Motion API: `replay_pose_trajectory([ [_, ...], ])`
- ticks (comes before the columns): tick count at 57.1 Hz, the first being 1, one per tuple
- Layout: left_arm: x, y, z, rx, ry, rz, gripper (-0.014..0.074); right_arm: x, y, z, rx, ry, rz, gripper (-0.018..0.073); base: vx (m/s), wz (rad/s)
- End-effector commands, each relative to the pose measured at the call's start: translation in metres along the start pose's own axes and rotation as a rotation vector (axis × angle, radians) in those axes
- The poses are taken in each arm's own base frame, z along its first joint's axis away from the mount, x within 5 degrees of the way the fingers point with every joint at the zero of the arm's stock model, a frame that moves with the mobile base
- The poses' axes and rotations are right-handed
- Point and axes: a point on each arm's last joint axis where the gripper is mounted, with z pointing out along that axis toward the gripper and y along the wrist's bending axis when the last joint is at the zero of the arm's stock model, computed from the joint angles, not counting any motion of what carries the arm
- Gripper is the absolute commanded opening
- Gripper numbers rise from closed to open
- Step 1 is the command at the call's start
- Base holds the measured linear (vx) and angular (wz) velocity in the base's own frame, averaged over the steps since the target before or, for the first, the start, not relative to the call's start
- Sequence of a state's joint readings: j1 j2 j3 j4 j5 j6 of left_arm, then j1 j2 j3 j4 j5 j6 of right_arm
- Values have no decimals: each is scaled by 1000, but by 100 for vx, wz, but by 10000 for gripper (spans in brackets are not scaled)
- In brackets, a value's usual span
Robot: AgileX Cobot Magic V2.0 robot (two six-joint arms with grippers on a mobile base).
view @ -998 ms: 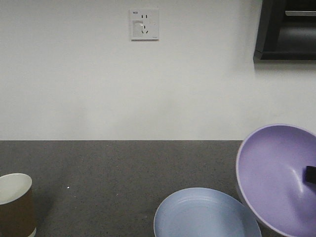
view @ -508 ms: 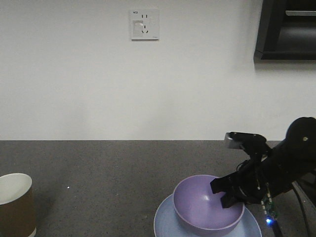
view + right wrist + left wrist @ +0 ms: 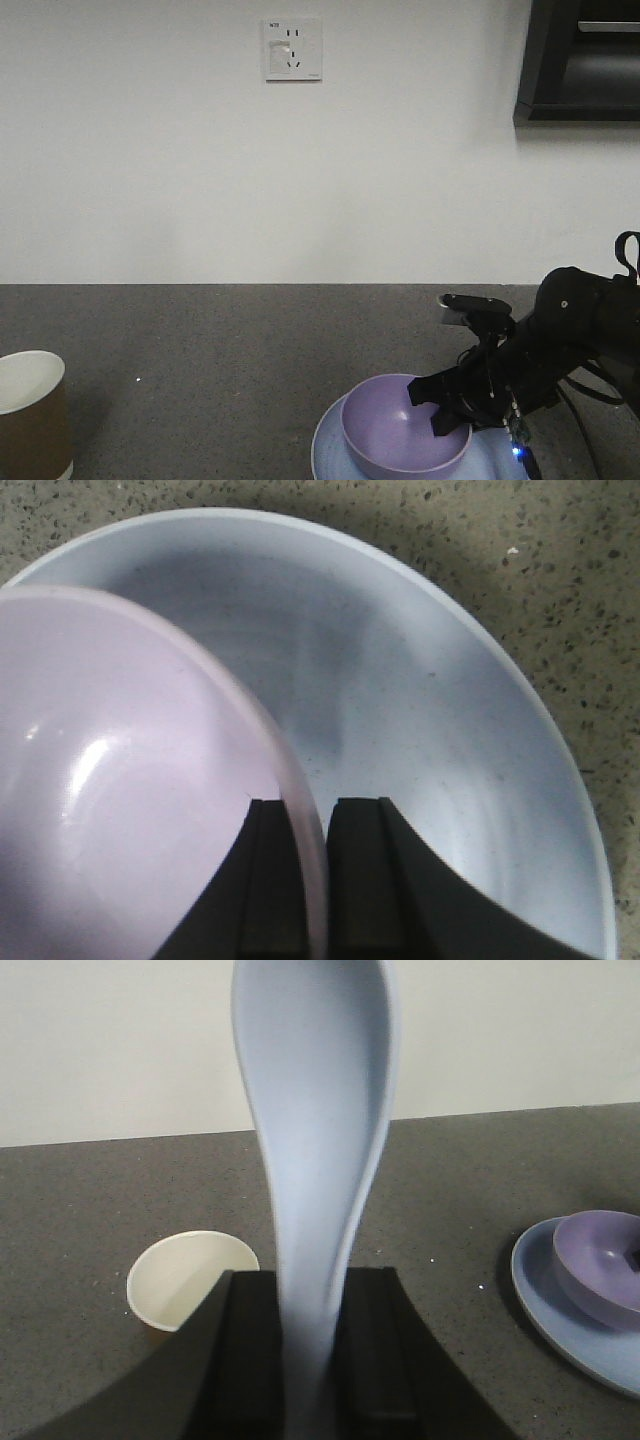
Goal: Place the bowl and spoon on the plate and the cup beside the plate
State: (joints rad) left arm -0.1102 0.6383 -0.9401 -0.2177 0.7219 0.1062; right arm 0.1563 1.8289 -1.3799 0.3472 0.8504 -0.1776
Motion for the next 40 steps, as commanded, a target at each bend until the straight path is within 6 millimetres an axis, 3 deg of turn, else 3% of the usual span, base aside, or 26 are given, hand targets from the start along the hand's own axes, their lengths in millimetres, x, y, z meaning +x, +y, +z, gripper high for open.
replay_pose_trajectory([
  [1, -12, -2, -4, 12, -89, -15, 0, -12, 8, -25, -17, -119, -10, 55, 0, 0],
  [8, -12, -2, -4, 13, -84, -16, 0, -11, 8, -26, -20, -111, -10, 148, 0, 0],
  [25, -11, -2, -4, 14, -71, -16, 0, -11, 10, -33, -21, -121, -17, 535, 0, 0],
  [33, -10, -2, -4, 15, -67, -16, 0, -12, 15, -57, -12, -198, -57, 640, 0, 0],
  [40, -11, -2, -2, 13, -62, -16, 0, -8, 21, -96, 35, -293, -127, 659, 0, 0],
])
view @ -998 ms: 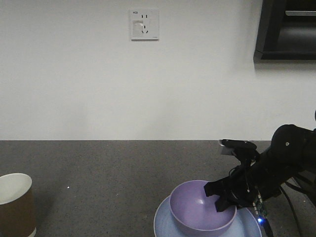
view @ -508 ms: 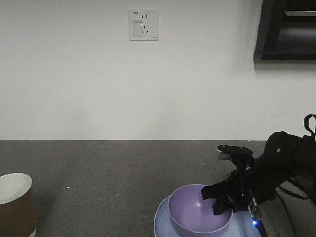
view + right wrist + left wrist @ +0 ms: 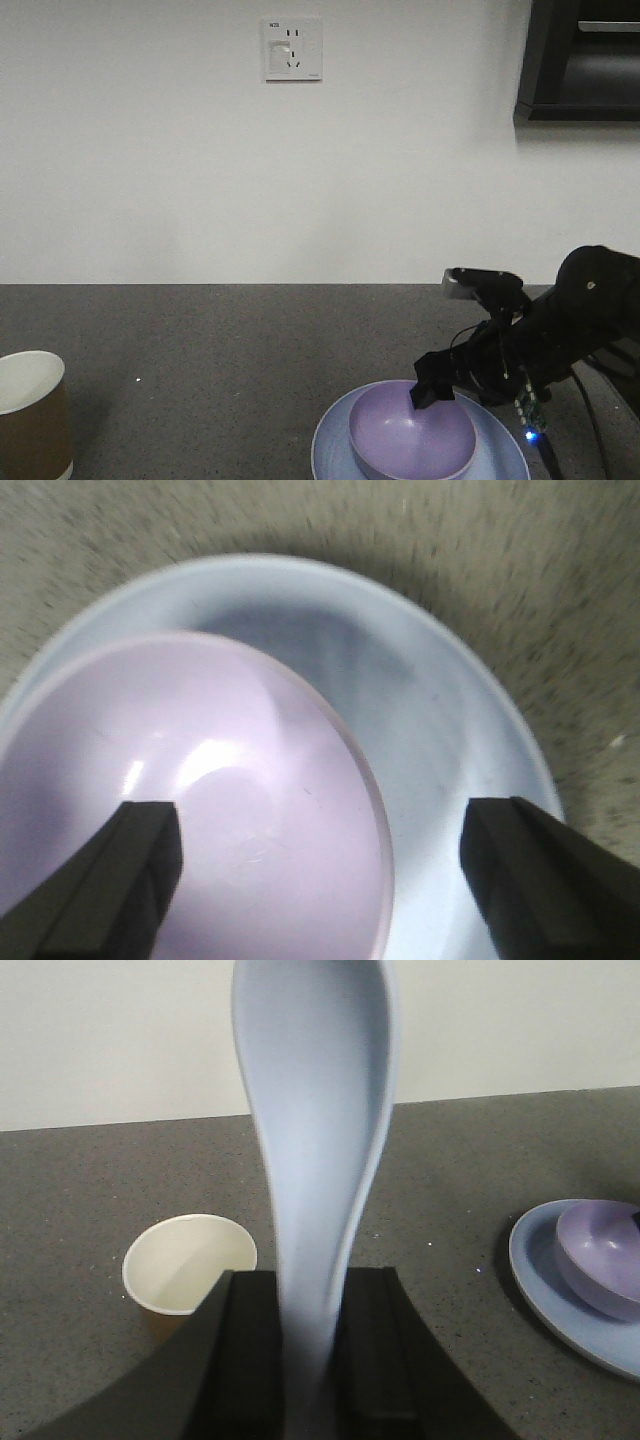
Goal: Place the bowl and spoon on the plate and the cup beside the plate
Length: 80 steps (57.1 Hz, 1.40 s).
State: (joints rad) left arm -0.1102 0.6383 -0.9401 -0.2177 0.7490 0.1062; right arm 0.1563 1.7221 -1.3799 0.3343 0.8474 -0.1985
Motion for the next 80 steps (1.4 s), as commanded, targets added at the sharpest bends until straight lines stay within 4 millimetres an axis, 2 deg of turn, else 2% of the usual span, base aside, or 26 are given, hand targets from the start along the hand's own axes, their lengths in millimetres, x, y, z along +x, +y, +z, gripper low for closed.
replay_pose_trajectory([
  [1, -13, -1, -1, 11, -85, -17, 0, -12, 11, -60, 36, -199, -80, 659, 0, 0],
  [10, -20, -1, 15, 18, 3, 14, 0, 4, 24, -126, 72, -291, -122, 642, 0, 0],
  [15, -32, -3, 36, 61, 101, 50, 0, 17, 33, -164, 86, -370, -140, 622, 0, 0],
  [22, -58, -10, 73, 196, 212, 73, 0, 35, 41, -208, 107, -498, -157, 590, 0, 0],
  [32, -73, -36, 138, 427, 378, 99, 0, 56, 48, -246, 131, -606, -174, 581, 0, 0],
  [42, -66, -82, 195, 553, 531, 148, 0, 63, 49, -256, 147, -621, -181, 581, 0, 0],
  [51, -48, -131, 232, 622, 652, 200, 0, 64, 48, -255, 163, -604, -185, 581, 0, 0],
  [58, -37, -160, 253, 652, 712, 218, 0, 65, 47, -255, 177, -596, -190, 581, 0, 0],
  [69, -27, -184, 273, 678, 783, 217, 0, 65, 47, -255, 179, -590, -190, 581, 0, 0],
  [80, -21, -191, 287, 672, 814, 192, 2, 65, 47, -255, 179, -588, -190, 581, 0, 0],
])
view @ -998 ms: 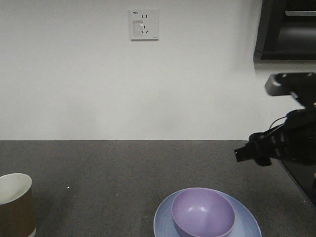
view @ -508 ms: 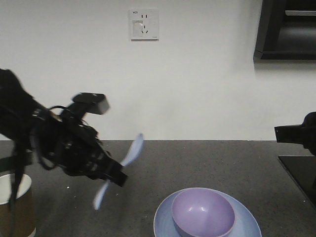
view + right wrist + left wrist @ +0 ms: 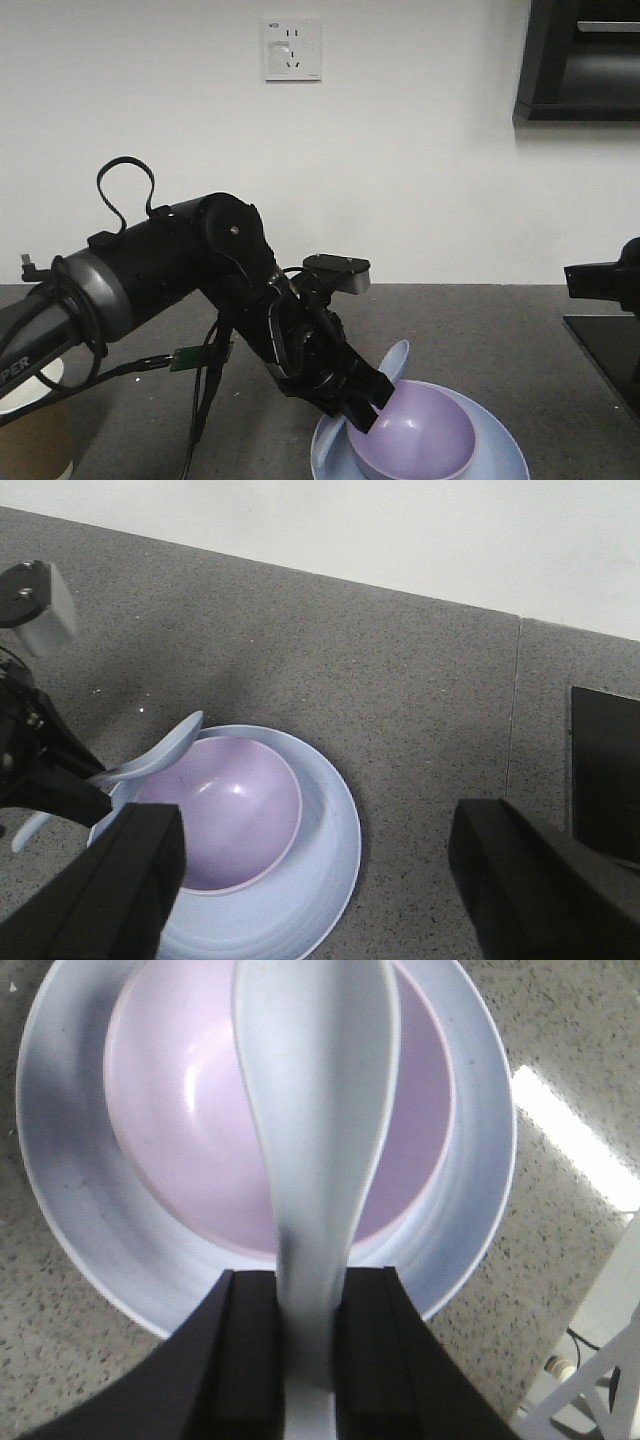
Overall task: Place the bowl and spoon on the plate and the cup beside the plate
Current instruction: 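Lower the spoon into the bowl with the left gripper and release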
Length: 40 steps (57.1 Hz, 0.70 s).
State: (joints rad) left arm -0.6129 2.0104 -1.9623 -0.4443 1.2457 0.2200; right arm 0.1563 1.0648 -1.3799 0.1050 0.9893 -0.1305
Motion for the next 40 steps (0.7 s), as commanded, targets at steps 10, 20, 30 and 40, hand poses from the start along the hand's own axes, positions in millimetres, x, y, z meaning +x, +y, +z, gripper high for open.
replay_pose_trajectory([
  [10, -7, -13, -17, 31, -59, 9, 22, -11, -1, -12, 18, -100, -5, 581, 0, 0],
  [20, -11, -14, -15, 33, -90, 9, 145, -11, -1, -12, 14, -98, 2, 581, 0, 0],
  [30, -12, -14, -15, 33, -110, 5, 325, -10, -1, -12, 13, -87, 2, 581, 0, 0],
  [40, -13, -14, -15, 32, -114, 4, 456, -9, 0, -12, 11, -77, 2, 581, 0, 0],
])
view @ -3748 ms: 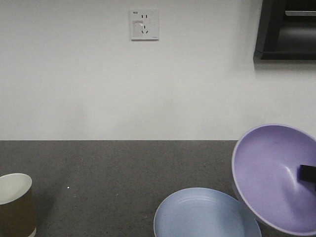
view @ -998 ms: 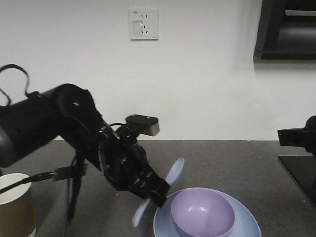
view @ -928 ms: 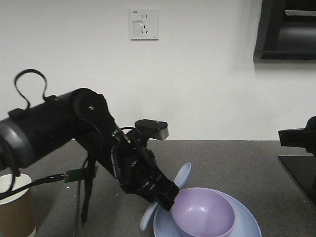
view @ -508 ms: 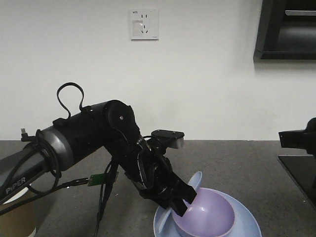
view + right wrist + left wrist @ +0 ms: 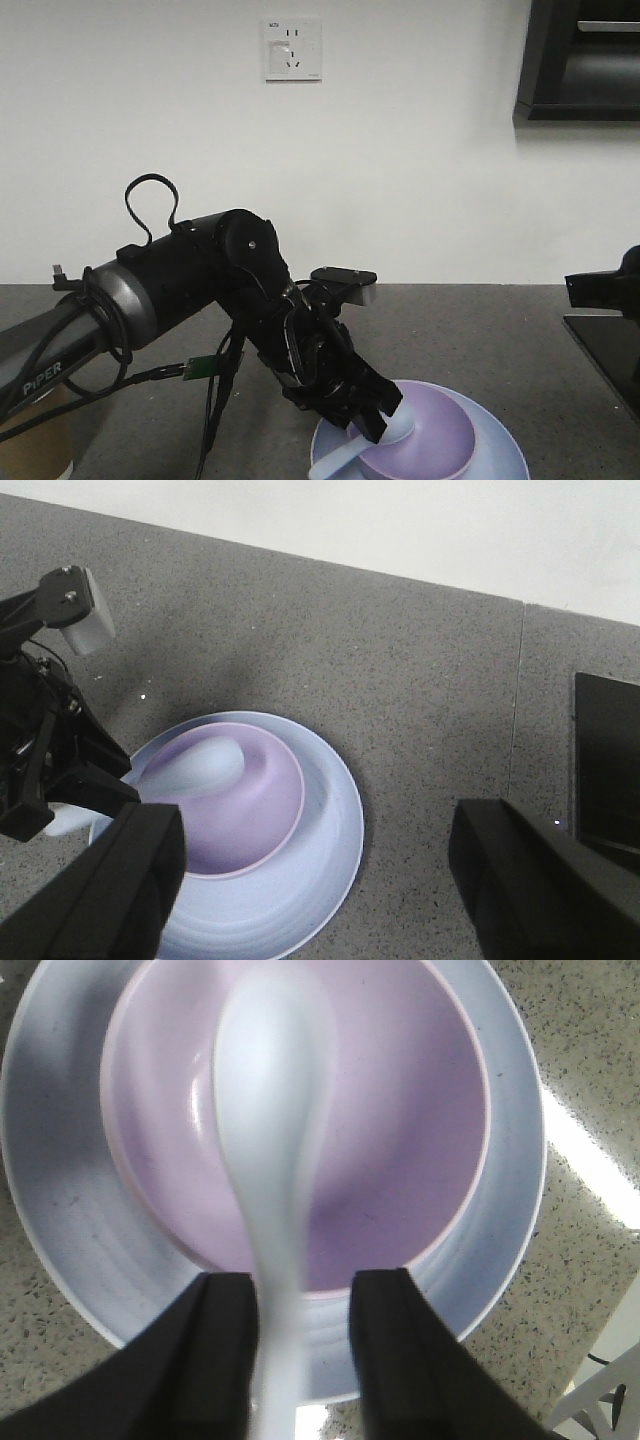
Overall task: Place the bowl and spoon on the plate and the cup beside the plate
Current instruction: 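Lower the spoon into the bowl with the left gripper and release, then grasp the brown paper cup rim with the left gripper and lift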
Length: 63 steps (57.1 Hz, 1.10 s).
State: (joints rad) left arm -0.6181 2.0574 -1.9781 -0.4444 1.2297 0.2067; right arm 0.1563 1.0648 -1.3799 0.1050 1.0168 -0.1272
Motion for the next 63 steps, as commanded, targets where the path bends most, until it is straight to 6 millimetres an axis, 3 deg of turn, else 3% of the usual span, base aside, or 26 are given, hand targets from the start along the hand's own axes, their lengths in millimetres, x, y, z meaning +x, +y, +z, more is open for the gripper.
replay_pose_trajectory([
  [1, -9, -20, -33, 32, -129, 27, 464, -11, -1, -12, 15, -104, -1, 581, 0, 0],
  [11, -5, -24, -41, 33, -118, 37, 484, -11, -1, -12, 15, -105, -1, 581, 0, 0],
  [18, 0, -32, -65, 6, -138, 58, 484, -12, -1, -12, 15, -107, -2, 581, 0, 0],
  [27, 12, -41, -114, -140, -212, 77, 484, -11, -1, -12, 15, -100, -3, 581, 0, 0],
  [36, 31, -40, -172, -415, -315, 66, 484, -11, -1, -12, 15, -97, -3, 581, 0, 0],
  [42, 49, -23, -197, -585, -327, 30, 484, -11, -1, -12, 15, -97, -3, 581, 0, 0],
  [47, 67, 0, -206, -669, -290, -30, 484, -11, -1, -12, 15, -97, -3, 581, 0, 0],
  [53, 88, 29, -203, -700, -222, -121, 484, -11, -1, -12, 15, -97, -3, 581, 0, 0],
  [63, 103, 55, -188, -747, -116, -152, 482, -11, -1, -12, 14, -101, -2, 581, 0, 0],
])
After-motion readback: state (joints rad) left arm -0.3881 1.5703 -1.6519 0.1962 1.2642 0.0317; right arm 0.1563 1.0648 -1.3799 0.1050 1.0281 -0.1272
